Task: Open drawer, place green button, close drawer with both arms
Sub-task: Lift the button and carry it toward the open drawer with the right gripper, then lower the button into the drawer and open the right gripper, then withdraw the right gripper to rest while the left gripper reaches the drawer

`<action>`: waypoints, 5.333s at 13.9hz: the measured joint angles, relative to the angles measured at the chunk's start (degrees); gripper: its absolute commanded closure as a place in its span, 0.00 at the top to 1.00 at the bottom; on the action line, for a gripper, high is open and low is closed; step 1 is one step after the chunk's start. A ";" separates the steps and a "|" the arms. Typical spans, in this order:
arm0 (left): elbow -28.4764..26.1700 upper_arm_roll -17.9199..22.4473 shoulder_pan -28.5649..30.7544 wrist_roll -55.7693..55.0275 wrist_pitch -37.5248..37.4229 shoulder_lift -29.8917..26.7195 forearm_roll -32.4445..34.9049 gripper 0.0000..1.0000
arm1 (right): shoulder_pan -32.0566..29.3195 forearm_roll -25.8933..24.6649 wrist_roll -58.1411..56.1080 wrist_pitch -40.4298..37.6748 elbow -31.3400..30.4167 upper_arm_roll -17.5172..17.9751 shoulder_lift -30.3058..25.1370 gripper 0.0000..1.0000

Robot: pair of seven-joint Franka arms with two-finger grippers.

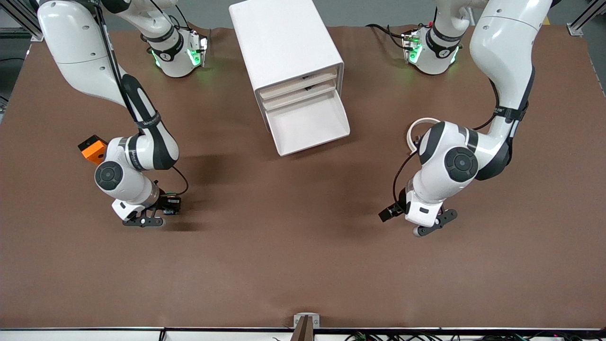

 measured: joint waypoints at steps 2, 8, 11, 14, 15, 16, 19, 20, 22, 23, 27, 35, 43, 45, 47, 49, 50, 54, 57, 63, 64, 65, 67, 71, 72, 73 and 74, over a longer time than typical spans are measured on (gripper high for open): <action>-1.18 0.00 0.77 1.44 0.12 -0.14 0.00 1.00 | 0.04 0.07 1.59 -1.48 0.17 0.01 -0.19 0.00; -1.71 -0.18 0.66 1.62 -3.98 -0.26 0.00 1.00 | 4.60 0.92 18.57 -13.21 1.63 0.53 -7.74 0.00; -1.72 -0.15 0.66 1.60 -4.20 -0.09 0.00 1.00 | 10.44 1.78 33.10 -17.31 1.62 0.79 -12.61 0.00; -1.37 -0.16 0.42 1.39 -4.20 0.37 0.00 1.00 | 18.01 2.84 48.23 -18.90 1.60 0.96 -15.48 0.00; -1.37 -0.15 0.42 1.39 -4.20 0.46 0.00 1.00 | 20.62 2.87 53.14 -18.99 1.62 1.00 -16.00 0.00; -1.37 -0.15 0.41 1.39 -4.20 0.55 0.00 1.00 | 23.08 2.90 57.58 -19.30 1.74 1.02 -16.27 0.00; -1.35 -0.15 0.11 1.39 -4.20 1.31 0.00 1.00 | 30.39 2.97 70.44 -20.38 2.12 1.02 -16.39 0.00; -1.34 -0.15 -0.18 1.39 -4.20 1.64 0.00 1.00 | 32.83 2.97 74.39 -20.52 2.28 1.03 -16.39 0.00; -1.33 -0.14 -0.59 1.39 -4.20 2.16 0.00 1.00 | 37.27 2.98 81.14 -20.71 2.68 1.03 -16.40 0.00; -1.33 -0.14 -0.65 1.39 -4.23 2.31 0.11 1.00 | 39.14 2.98 83.94 -20.72 2.90 1.02 -16.40 0.00; -1.32 -0.12 -0.65 1.06 -5.22 2.87 4.41 1.00 | 44.80 2.98 94.17 -20.69 3.93 0.96 -16.39 0.00; -1.08 -0.13 -0.70 1.00 -5.24 3.15 4.60 1.00 | 49.34 2.96 104.20 -20.07 11.59 0.87 -8.01 0.00; -1.03 -0.14 -1.08 0.00 -5.37 3.15 4.60 1.00 | 50.85 2.96 106.63 -16.74 16.95 0.86 -1.42 0.00; -1.03 -0.15 -1.08 0.00 -5.46 3.16 4.60 1.00 | 51.32 2.96 106.84 -16.65 17.14 0.86 -0.79 0.00; -1.03 -0.14 -1.08 0.00 -5.54 3.21 4.60 1.00 | 51.51 2.96 106.90 -16.61 17.51 0.86 -0.14 0.00; -1.03 -0.14 -1.08 -0.01 -5.58 3.27 4.60 1.00 | 51.63 2.96 106.90 -16.61 18.32 0.85 0.49 0.00; -1.03 -0.14 -1.08 -0.01 -5.59 3.29 4.60 1.00 | 51.71 2.96 106.91 -16.61 18.57 0.86 0.70 0.00; -1.03 -0.14 -1.08 -0.01 -5.62 3.40 4.60 1.00 | 52.34 2.94 106.91 -16.61 18.63 0.86 1.21 0.00; -1.03 -0.11 -1.08 -0.01 -5.64 3.64 4.60 1.00 | 52.72 2.91 106.91 -16.61 18.77 0.83 1.62 0.99; -1.03 -0.09 -1.07 -0.01 -5.64 3.92 4.60 1.00 | 52.71 2.86 106.27 -16.85 20.54 0.40 1.73 1.00; -1.03 -0.09 -1.07 -0.01 -5.64 3.93 4.60 1.00 | 52.64 2.86 105.26 -17.94 21.30 0.16 1.74 1.00; -1.02 -0.09 -1.07 -0.01 -5.64 3.93 4.60 1.00 | 52.37 2.86 103.84 -20.03 22.51 -0.12 1.74 1.00; -0.99 -0.09 -1.07 -0.01 -5.64 3.93 4.60 1.00 | 50.83 2.90 99.95 -25.73 25.90 -0.58 1.73 1.00; -0.28 -0.56 -1.12 -1.06 -7.35 3.68 4.60 1.00 | 44.47 2.94 88.09 -38.40 33.58 -0.78 1.47 1.00; -0.11 -1.14 -1.29 -1.84 -8.39 3.43 4.60 1.00 | 42.63 2.94 84.54 -41.40 35.04 -0.85 1.09 1.00; -0.01 -1.73 -1.79 -3.05 -9.19 3.09 4.61 1.00 | 40.67 2.94 80.84 -44.06 36.05 -0.95 0.34 1.00; 0.04 -2.24 -2.67 -4.42 -9.84 2.82 4.61 1.00 | 38.65 2.93 76.77 -46.38 36.68 -1.08 -0.70 1.00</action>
